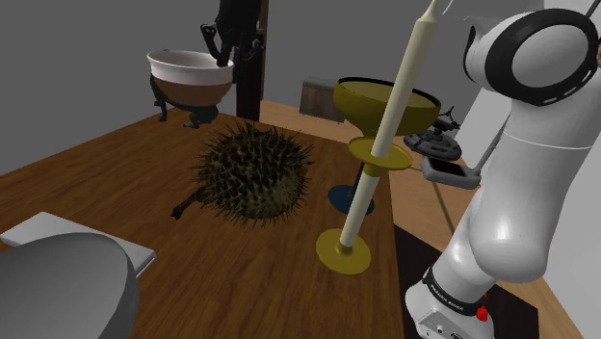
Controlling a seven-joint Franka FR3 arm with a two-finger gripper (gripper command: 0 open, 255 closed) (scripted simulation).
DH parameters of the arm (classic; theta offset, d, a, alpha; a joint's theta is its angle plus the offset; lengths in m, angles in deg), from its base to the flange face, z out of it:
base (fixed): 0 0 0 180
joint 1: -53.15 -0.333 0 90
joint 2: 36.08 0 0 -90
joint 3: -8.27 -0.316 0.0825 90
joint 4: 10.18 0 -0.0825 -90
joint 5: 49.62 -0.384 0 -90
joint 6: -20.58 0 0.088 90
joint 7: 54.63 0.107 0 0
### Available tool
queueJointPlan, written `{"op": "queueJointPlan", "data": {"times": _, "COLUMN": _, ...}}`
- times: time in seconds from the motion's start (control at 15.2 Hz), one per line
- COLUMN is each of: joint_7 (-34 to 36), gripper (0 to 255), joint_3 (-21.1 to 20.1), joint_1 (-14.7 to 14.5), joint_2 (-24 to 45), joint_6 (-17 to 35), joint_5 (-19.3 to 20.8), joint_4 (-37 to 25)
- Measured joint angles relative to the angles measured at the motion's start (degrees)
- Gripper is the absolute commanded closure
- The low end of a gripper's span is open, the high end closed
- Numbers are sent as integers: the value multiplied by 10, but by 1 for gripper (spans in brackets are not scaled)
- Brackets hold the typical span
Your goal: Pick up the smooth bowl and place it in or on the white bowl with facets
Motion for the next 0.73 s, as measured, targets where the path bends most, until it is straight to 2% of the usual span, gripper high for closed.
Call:
{"op": "queueJointPlan", "data": {"times": 0.26, "joint_7": 9, "gripper": 255, "joint_3": -2, "joint_1": -5, "joint_2": 8, "joint_6": -27, "joint_5": 3, "joint_4": -36}}
{"op": "queueJointPlan", "data": {"times": 0.73, "joint_7": 83, "gripper": 255, "joint_3": -34, "joint_1": -48, "joint_2": -42, "joint_6": -8, "joint_5": 8, "joint_4": 26}}
